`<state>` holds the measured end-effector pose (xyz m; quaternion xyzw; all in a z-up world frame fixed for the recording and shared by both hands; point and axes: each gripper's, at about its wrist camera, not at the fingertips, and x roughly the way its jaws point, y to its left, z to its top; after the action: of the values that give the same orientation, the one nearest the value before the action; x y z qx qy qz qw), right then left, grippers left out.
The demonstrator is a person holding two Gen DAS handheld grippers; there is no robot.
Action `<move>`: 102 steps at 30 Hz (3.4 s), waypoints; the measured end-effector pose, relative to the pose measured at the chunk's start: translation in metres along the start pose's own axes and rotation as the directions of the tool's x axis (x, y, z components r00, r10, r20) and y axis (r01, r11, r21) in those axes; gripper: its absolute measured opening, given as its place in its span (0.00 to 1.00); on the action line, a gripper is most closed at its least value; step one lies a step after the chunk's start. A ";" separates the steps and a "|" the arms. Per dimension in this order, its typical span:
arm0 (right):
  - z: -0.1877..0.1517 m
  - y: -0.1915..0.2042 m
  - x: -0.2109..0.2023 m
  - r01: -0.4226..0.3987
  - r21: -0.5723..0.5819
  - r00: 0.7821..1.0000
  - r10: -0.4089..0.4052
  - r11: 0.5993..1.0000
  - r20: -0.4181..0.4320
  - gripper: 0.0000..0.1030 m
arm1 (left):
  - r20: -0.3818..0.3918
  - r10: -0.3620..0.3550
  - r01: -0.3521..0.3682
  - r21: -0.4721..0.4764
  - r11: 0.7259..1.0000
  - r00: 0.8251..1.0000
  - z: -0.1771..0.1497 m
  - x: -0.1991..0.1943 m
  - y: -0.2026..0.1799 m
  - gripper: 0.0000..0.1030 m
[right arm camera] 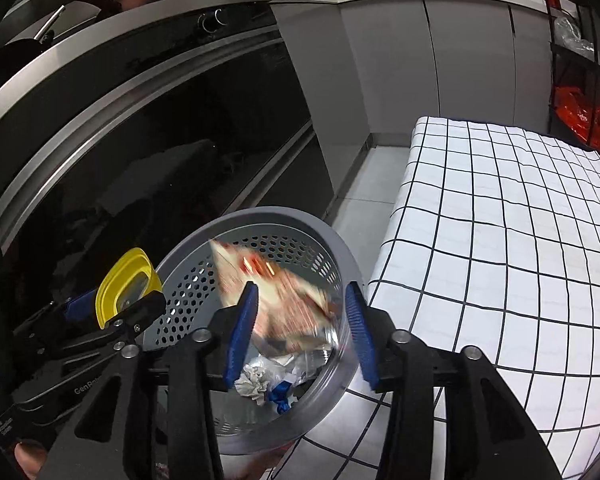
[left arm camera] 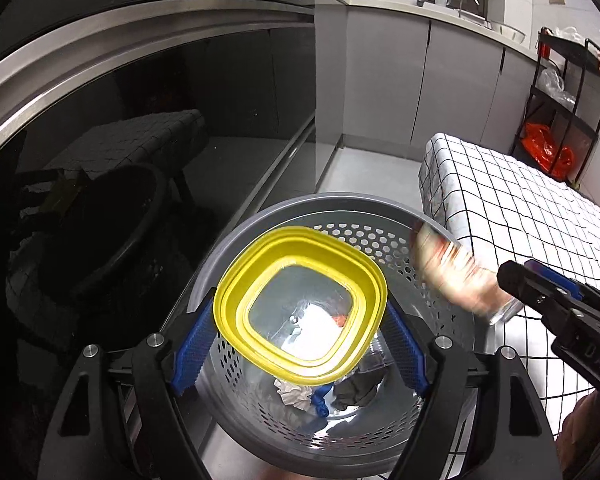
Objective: Collect trash
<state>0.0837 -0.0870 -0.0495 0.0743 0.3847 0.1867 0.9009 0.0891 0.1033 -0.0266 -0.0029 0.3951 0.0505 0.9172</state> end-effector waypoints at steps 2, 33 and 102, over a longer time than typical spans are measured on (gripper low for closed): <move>-0.001 -0.001 -0.004 0.002 0.005 1.000 -0.002 1.000 0.014 0.53 | 0.006 0.002 -0.002 0.002 1.000 1.000 -0.001 -0.002 0.000 0.78; -0.019 0.010 -0.033 0.041 0.017 0.998 -0.042 0.999 0.054 0.58 | 0.089 0.006 -0.002 -0.044 0.999 0.996 -0.010 -0.037 0.023 0.88; -0.022 0.023 -0.029 0.078 -0.051 0.995 -0.075 0.996 0.063 0.62 | 0.108 0.028 -0.022 -0.057 0.998 0.994 -0.009 -0.042 0.020 0.94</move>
<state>0.0426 -0.0773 -0.0387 0.0412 0.3545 0.1599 0.9204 0.0522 0.1195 -0.0020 -0.0211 0.3431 0.0730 0.9362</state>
